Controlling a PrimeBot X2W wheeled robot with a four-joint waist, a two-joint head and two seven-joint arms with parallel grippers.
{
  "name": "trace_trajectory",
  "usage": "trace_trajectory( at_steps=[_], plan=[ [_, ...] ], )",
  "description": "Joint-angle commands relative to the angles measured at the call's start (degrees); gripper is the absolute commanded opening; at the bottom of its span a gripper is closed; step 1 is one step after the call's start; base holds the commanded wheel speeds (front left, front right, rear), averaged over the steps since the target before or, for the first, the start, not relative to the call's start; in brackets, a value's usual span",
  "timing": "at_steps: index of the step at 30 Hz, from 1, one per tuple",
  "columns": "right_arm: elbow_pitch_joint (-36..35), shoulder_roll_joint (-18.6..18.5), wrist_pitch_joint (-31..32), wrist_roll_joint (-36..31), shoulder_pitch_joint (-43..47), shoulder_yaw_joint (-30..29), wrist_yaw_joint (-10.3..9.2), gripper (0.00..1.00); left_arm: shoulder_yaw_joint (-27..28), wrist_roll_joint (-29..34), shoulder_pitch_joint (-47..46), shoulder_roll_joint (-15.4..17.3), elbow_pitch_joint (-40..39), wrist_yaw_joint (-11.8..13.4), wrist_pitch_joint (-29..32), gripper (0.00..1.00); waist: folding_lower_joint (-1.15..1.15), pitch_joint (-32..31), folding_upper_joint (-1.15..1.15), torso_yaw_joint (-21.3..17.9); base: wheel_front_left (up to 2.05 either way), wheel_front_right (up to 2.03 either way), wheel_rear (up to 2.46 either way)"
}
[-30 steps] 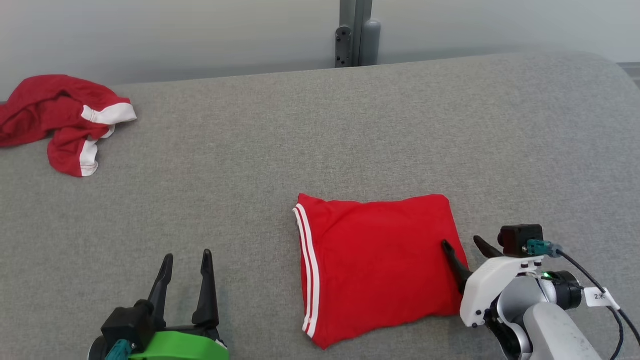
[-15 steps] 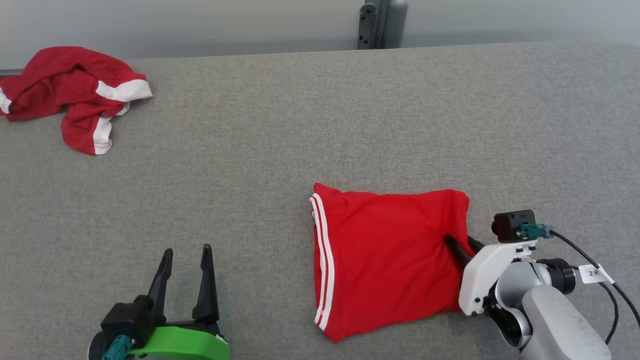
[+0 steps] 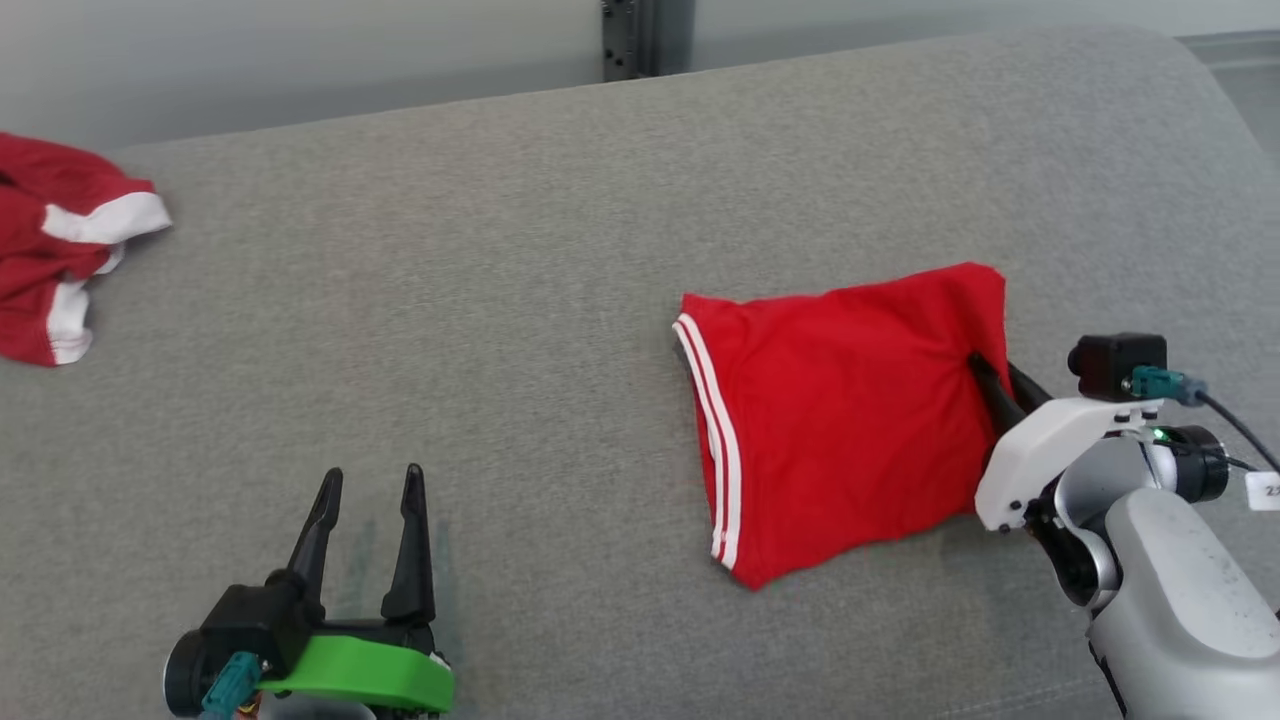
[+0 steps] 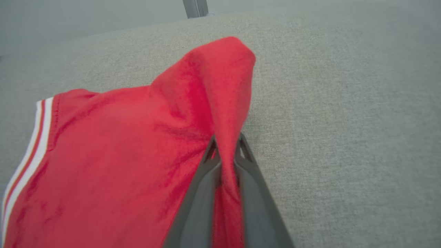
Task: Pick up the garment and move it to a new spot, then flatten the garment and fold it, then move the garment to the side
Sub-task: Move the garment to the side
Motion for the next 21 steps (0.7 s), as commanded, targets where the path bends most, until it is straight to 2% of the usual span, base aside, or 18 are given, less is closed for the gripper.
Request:
trace_trajectory(
  at_steps=[1, 6, 11, 16, 21],
  plan=[
    [-0.02, -0.06, -0.6, -0.45, -1.36, -0.39, -0.09, 0.0, 0.17, 0.98, -1.04, 0.85, -0.25, -0.06, 0.07, 1.0, 0.0, 2.55, 0.0, -6.59, 0.0, 0.0, 0.0],
    [0.27, 1.09, -1.88, -0.81, -3.49, -1.06, -0.09, 0.0, -0.01, 1.5, -2.08, 2.39, -1.0, 0.06, 0.59, 1.0, 0.0, 4.72, 0.0, -14.18, 0.0, 0.0, 0.0],
    [1.26, 2.58, -3.28, -0.76, -5.54, -0.74, -0.09, 0.0, -0.53, 2.34, -2.98, 3.78, -2.54, 0.21, 2.19, 1.0, 0.0, 6.64, 0.0, -20.07, 0.0, 0.0, 0.0],
    [2.64, 3.79, -4.96, -0.45, -7.55, 0.2, -0.09, 0.0, -1.03, 3.01, -3.37, 4.73, -4.43, 0.48, 3.55, 1.0, 0.0, 7.91, 0.0, -22.9, 0.0, 0.0, 0.0],
    [4.03, 4.75, -6.77, -0.29, -10.52, 1.02, -0.09, 0.0, -1.37, 3.47, -3.91, 5.62, -6.49, 0.5, 4.65, 1.0, 0.0, 9.35, 0.0, -22.66, 0.0, 0.0, 0.0]
  ],
)
